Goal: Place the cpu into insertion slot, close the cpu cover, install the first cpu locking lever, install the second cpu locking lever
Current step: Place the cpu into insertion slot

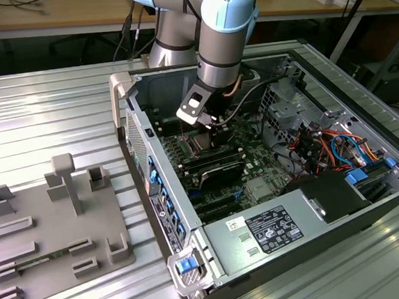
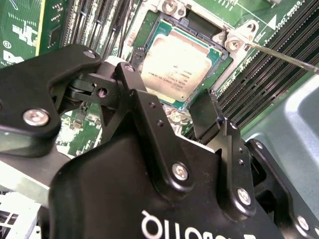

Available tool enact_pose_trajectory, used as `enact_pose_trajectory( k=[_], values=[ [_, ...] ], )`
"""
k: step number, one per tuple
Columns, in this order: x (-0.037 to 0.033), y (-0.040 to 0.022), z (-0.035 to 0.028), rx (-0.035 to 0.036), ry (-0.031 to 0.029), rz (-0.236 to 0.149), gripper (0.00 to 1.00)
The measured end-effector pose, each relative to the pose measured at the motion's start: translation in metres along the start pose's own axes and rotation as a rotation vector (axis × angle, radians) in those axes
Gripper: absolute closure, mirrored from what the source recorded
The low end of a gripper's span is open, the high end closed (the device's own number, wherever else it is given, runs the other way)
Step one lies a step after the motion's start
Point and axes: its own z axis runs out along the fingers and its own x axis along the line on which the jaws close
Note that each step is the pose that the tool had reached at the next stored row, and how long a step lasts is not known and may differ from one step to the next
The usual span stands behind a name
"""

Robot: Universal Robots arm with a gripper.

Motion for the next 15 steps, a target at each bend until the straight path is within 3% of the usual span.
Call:
enact_pose_trajectory(
  k=[7, 15],
  values=[
    [0.0014, -0.0001, 0.0001, 0.0005, -0.0019, 0.028, 0.35],
    [0.0013, 0.0001, -0.0012, 0.0004, -0.0017, 0.028, 0.35]
  ],
)
